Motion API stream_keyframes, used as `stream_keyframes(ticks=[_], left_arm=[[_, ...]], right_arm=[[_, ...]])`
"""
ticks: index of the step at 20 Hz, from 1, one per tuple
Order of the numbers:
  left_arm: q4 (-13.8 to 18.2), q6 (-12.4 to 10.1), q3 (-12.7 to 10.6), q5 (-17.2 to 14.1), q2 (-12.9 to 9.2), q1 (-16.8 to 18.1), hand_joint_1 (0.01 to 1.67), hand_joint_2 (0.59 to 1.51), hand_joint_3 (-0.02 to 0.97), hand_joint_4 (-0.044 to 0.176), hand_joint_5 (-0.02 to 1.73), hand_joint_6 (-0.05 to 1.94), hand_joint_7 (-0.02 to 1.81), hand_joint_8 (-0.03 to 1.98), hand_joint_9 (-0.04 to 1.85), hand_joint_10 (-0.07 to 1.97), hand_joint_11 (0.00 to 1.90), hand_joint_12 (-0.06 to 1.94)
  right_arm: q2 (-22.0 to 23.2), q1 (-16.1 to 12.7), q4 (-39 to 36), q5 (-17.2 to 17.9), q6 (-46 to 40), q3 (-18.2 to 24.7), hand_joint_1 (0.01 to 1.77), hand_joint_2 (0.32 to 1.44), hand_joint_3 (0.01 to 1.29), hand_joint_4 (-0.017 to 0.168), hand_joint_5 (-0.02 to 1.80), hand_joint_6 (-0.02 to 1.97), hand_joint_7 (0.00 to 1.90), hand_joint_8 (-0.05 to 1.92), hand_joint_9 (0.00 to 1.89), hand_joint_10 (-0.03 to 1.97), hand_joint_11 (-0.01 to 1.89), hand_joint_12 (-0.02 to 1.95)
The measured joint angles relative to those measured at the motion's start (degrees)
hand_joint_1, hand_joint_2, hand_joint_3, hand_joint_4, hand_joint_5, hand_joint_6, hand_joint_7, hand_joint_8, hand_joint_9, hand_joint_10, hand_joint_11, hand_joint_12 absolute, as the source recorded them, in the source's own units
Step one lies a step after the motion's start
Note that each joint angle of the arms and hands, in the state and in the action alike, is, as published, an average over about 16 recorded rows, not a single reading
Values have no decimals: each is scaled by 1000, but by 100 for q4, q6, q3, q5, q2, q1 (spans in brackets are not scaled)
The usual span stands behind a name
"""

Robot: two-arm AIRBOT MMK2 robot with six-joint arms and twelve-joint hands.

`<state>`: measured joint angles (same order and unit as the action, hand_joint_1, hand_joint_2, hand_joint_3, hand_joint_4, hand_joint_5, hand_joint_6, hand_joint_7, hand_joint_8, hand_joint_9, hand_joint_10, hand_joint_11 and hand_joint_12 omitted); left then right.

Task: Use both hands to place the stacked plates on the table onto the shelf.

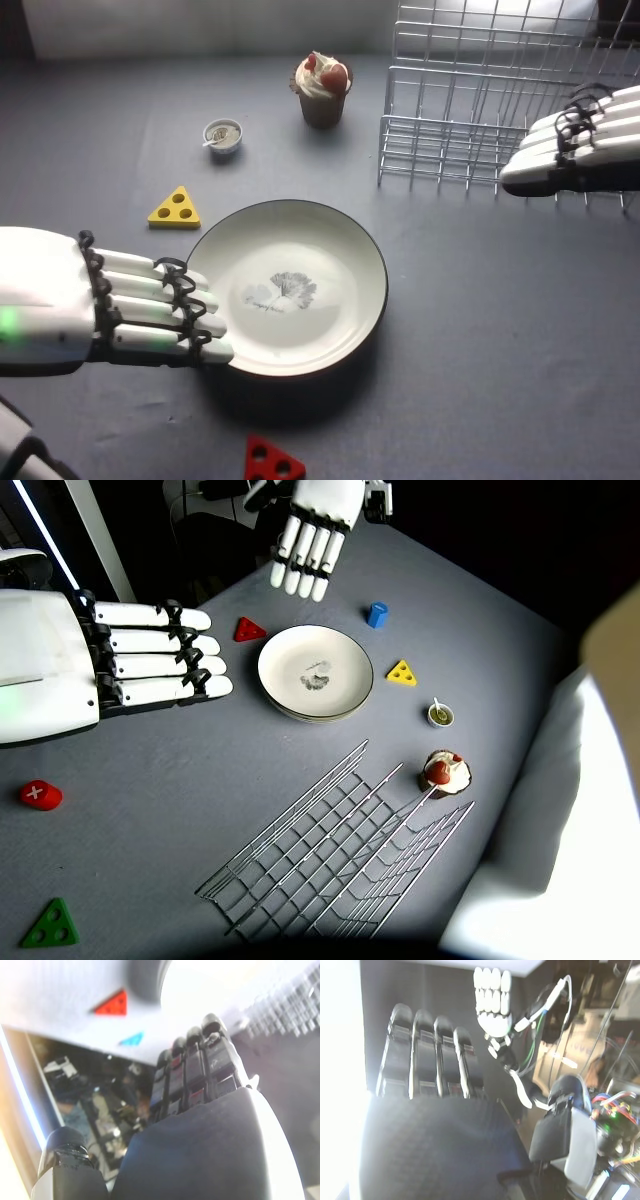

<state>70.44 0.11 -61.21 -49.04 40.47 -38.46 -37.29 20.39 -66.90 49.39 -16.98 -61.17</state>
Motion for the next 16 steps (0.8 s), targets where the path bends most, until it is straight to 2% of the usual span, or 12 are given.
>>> stream_keyframes(ticks=[7,16], left_arm=[[-81,0,-416,261,535,-60,66,948,15,-3,103,9,133,21,123,2,121,14],[-90,0,-729,387,922,-65,62,951,15,-2,102,9,133,21,127,2,127,13]], right_arm=[[-141,94,229,-102,534,125,28,911,17,4,139,17,198,3,199,-2,184,18],[-304,131,315,-453,1174,240,29,927,16,4,133,17,188,4,191,-3,168,18]])
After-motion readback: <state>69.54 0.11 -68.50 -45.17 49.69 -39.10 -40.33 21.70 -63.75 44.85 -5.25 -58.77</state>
